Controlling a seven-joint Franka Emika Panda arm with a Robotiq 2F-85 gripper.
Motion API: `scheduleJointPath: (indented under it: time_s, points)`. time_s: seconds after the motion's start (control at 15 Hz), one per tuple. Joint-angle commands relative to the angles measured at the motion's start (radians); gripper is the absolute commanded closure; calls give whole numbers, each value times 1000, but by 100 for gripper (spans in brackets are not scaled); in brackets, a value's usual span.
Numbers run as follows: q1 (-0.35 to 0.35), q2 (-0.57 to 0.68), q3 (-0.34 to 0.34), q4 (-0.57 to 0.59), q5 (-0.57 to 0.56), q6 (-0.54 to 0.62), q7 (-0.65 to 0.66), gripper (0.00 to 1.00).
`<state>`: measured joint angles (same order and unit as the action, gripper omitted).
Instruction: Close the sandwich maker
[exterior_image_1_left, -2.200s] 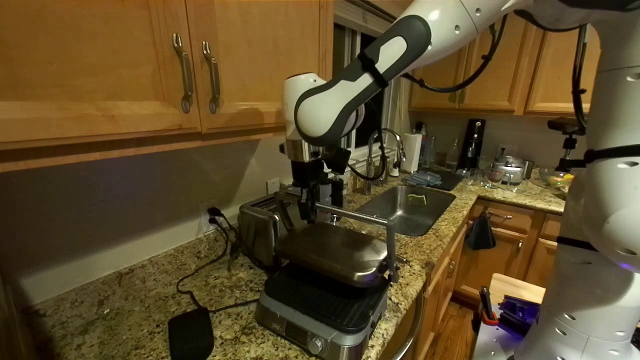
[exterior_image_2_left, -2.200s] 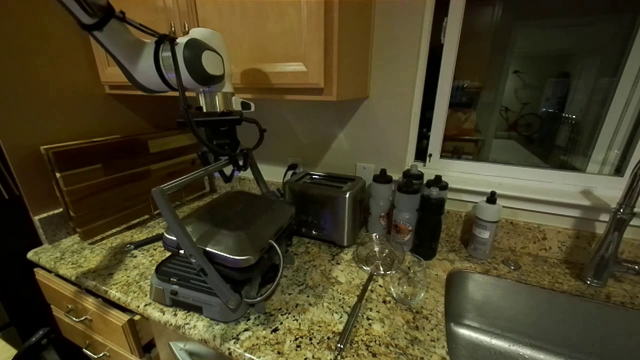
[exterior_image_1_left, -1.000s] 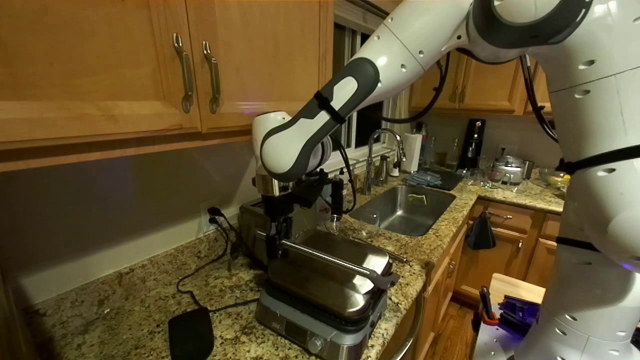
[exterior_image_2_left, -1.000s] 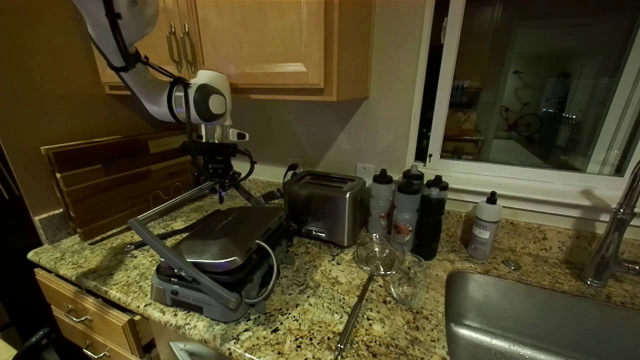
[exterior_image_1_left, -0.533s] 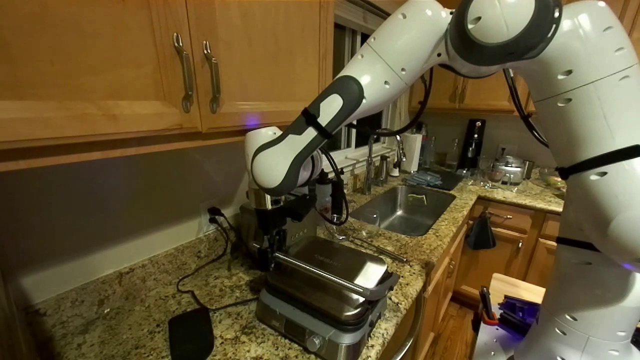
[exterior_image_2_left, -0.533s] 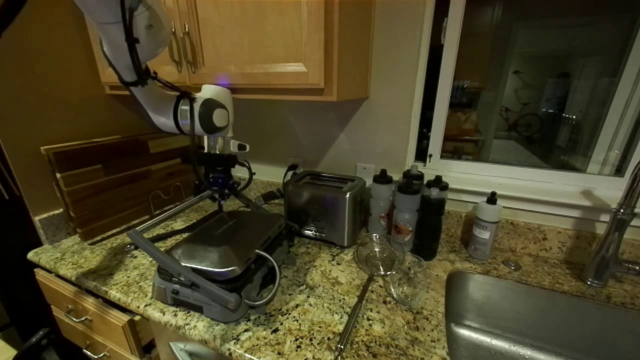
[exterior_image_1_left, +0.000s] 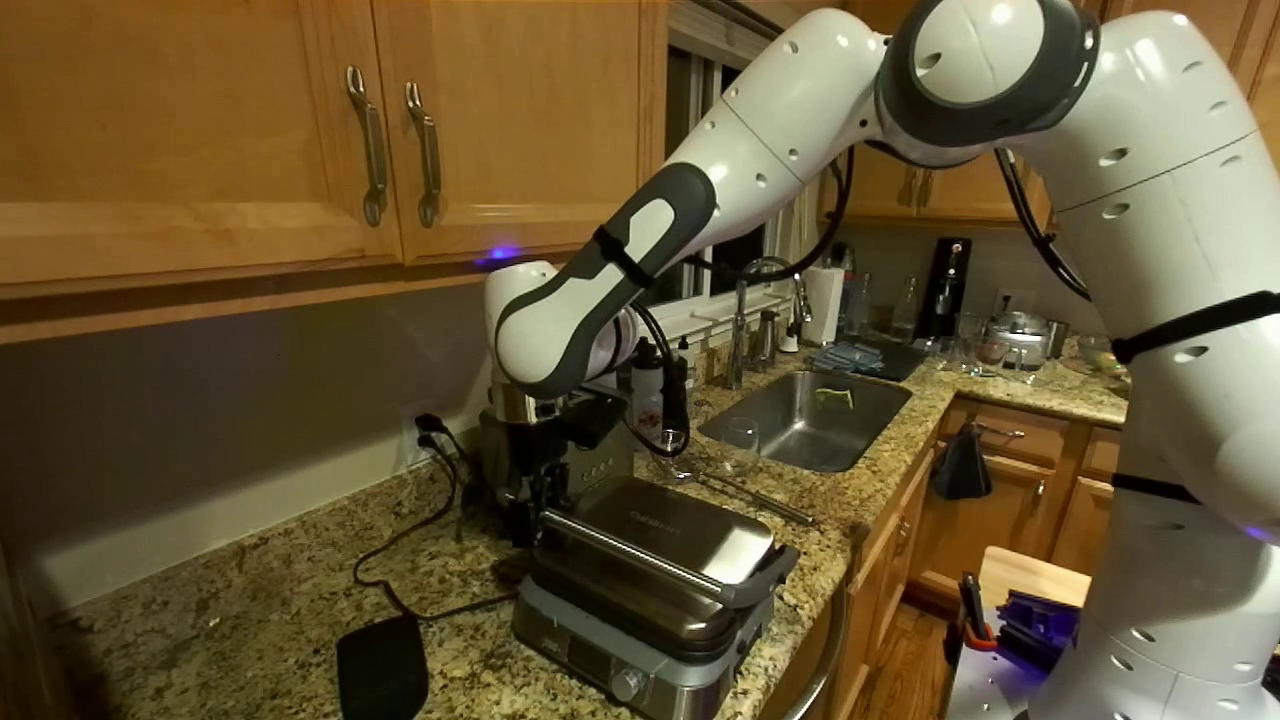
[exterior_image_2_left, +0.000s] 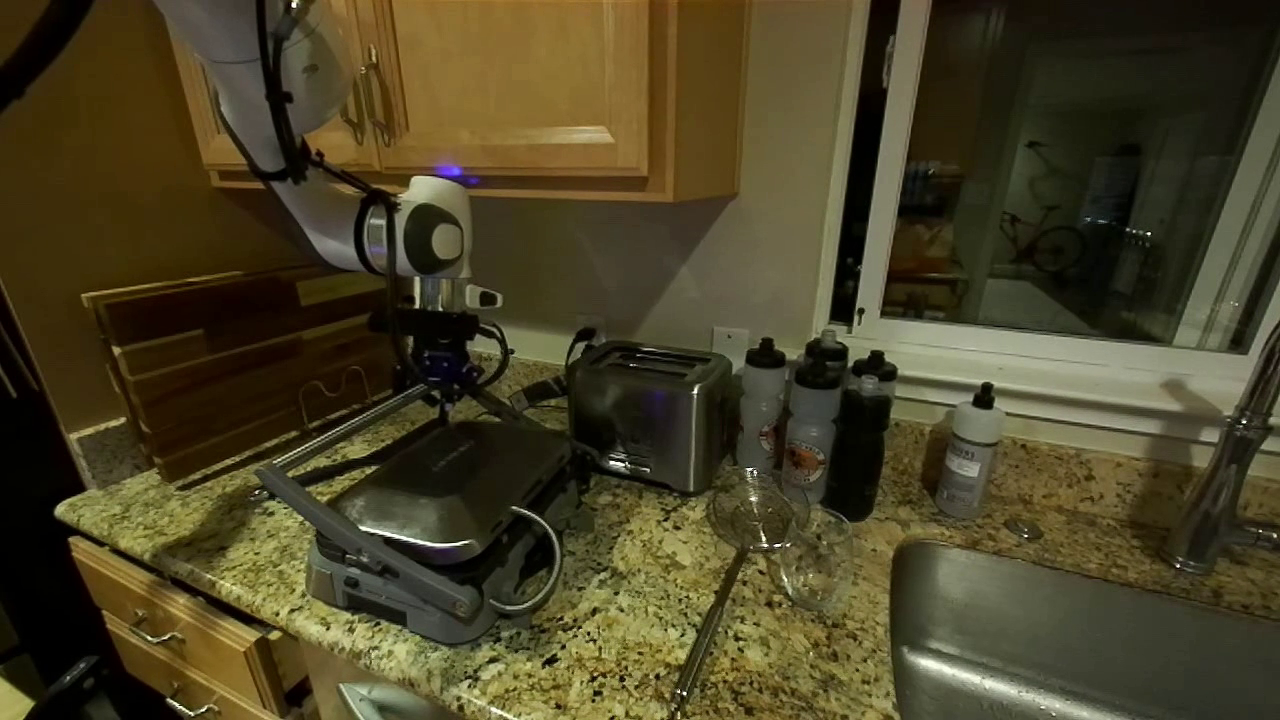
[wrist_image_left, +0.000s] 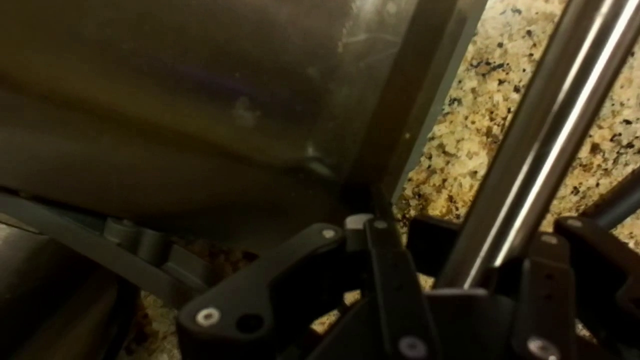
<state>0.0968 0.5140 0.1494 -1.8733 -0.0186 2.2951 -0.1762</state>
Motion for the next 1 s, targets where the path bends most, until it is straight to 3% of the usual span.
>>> scheduleJointPath:
  time_s: [0.0, 0.13, 0.73, 0.93]
  points:
    - [-8, -9, -33, 9, -22, -12, 3, 66]
    - [3, -16, -47, 0, -45, -13, 25, 60]
    - [12, -75, -56, -41, -99, -32, 63, 2]
    - [8, -92, -44, -51, -93, -44, 50, 0]
